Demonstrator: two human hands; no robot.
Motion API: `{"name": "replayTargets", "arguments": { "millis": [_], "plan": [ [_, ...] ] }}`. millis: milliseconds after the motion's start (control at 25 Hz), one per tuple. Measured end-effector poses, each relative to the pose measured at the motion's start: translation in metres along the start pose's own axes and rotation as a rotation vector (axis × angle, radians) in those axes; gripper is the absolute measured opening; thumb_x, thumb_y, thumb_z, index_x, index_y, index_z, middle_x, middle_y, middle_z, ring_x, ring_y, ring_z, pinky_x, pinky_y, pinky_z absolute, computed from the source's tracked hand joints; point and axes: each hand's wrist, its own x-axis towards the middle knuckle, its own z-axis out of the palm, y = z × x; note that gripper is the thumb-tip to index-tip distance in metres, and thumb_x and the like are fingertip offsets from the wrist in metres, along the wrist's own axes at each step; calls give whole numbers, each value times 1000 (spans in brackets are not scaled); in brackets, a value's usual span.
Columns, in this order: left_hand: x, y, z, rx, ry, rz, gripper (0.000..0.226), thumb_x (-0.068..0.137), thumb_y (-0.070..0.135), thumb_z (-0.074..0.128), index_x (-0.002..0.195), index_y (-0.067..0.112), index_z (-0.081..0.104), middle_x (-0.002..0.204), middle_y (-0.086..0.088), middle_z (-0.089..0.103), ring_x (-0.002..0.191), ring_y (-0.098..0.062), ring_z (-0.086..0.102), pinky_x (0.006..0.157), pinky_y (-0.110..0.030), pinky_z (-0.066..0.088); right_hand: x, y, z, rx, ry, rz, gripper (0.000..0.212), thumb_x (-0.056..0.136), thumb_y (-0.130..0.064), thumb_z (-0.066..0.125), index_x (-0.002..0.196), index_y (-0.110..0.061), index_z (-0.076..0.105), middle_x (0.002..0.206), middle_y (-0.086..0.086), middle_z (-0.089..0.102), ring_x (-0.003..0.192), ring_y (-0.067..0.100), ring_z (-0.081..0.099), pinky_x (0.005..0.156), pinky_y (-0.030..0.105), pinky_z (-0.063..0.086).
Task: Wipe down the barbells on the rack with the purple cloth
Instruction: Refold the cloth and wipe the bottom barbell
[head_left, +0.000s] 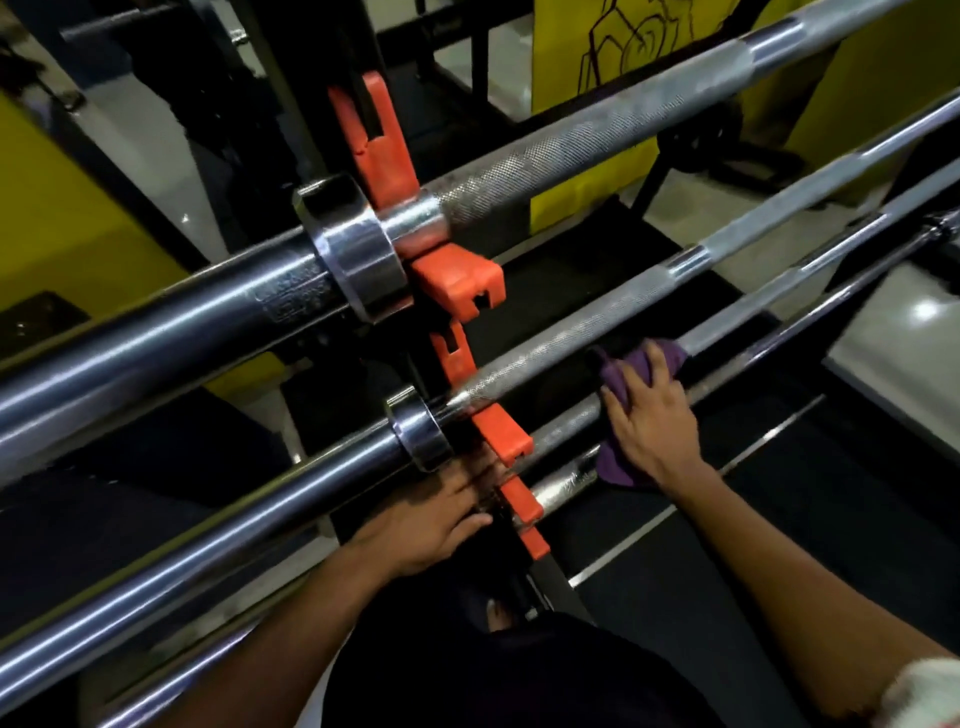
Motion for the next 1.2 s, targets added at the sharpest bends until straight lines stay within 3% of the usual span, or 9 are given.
{"name": "replayTargets", "arguments": {
  "millis": [80,160,320,520,720,840,1000,1200],
  "plan": [
    [1,2,-4,-6,-1,5,57,106,42,39,153,11,35,161,-7,29,149,-20,25,121,-31,22,-26,-29,12,-12,-41,-51,61,100,-62,27,144,-26,50,162,19,21,104,45,54,92,46,48],
    [3,4,-9,-41,-9,13,57,105,40,41,152,9,37,161,-8,28,149,-19,24,122,-26,16,-59,-72,22,57,-123,-113,67,98,-68,19,148,-30,44,164,16,15,109,41,50,91,47,49],
    [2,3,-7,-83,-29,-12,59,104,39,45,154,10,35,163,-6,23,152,-16,16,123,-23,10,-83,-105,29,194,-198,-127,59,101,-61,20,151,-37,37,166,5,7,116,34,44,88,45,52],
    [-1,0,-3,-80,-28,5,59,104,40,44,155,13,32,164,-5,25,152,-18,20,123,-29,17,-63,-67,25,63,-87,-224,51,102,-56,32,144,-30,48,158,10,30,105,32,58,73,43,59],
    [0,1,-6,-73,-17,-2,56,104,38,46,151,11,39,158,-11,35,148,-19,26,122,-23,15,5,7,1,37,21,31,48,103,-54,33,138,-26,48,154,12,28,112,44,56,93,52,53],
    [0,1,-8,-84,-19,9,54,104,36,47,151,11,39,157,-11,37,146,-19,28,122,-19,12,28,29,-10,55,53,64,44,103,-55,35,134,-27,49,153,7,29,118,44,54,95,55,51],
    [1,1,-7,-98,4,23,53,104,33,47,152,13,35,156,-10,37,145,-19,30,121,-17,11,2,-14,8,141,40,121,40,98,-50,50,129,-26,54,155,8,29,117,44,56,99,50,50],
    [0,0,-5,-85,-6,19,55,106,36,43,155,12,33,160,-7,31,148,-17,27,122,-23,16,-63,-90,27,140,-88,-141,50,90,-55,48,129,-25,60,148,14,41,102,37,59,88,42,50]
  ]
}}
